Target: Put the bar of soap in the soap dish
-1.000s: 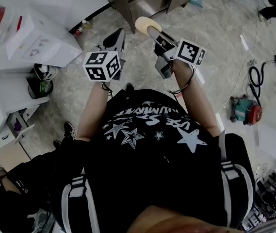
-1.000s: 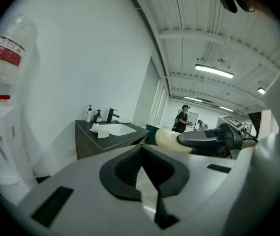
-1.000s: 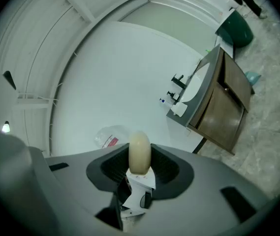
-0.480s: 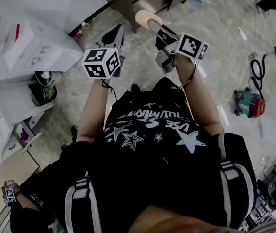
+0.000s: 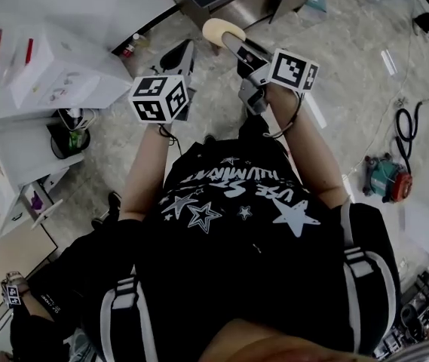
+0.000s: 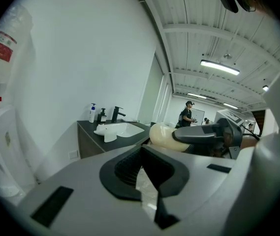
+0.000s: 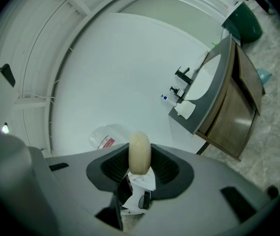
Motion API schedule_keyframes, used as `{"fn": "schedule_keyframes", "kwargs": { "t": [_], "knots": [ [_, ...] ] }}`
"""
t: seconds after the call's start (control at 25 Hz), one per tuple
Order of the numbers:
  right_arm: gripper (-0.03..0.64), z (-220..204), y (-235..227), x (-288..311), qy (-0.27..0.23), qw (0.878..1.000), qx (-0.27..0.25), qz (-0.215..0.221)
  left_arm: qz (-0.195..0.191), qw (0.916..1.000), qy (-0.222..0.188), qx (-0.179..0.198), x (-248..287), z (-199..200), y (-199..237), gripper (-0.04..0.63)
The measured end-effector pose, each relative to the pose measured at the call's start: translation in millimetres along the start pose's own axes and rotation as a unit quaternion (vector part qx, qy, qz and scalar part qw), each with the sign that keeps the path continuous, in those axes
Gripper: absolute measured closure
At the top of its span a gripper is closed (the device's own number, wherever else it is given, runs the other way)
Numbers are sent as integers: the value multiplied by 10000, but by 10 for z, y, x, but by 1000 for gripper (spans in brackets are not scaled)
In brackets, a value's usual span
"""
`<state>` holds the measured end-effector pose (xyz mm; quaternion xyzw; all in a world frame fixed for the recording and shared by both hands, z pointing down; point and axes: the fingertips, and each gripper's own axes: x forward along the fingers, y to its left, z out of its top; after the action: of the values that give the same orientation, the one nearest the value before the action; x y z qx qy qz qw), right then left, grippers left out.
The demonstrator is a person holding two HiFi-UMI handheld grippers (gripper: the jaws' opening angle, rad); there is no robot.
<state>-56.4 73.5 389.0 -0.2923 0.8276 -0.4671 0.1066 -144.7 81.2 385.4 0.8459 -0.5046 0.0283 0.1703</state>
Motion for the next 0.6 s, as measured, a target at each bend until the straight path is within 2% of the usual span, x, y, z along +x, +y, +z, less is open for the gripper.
{"fn": "schedule_keyframes", "kwargs": {
  "t": [0.36, 0.6],
  "knots": [
    [488, 611, -387, 209, 482, 9980, 47, 403, 611, 9980, -104, -92, 636, 170, 58, 584],
    [488, 1064, -667, 142, 649, 9963, 80, 559, 850, 9962, -125, -173, 1123, 243, -162, 584]
  ]
}}
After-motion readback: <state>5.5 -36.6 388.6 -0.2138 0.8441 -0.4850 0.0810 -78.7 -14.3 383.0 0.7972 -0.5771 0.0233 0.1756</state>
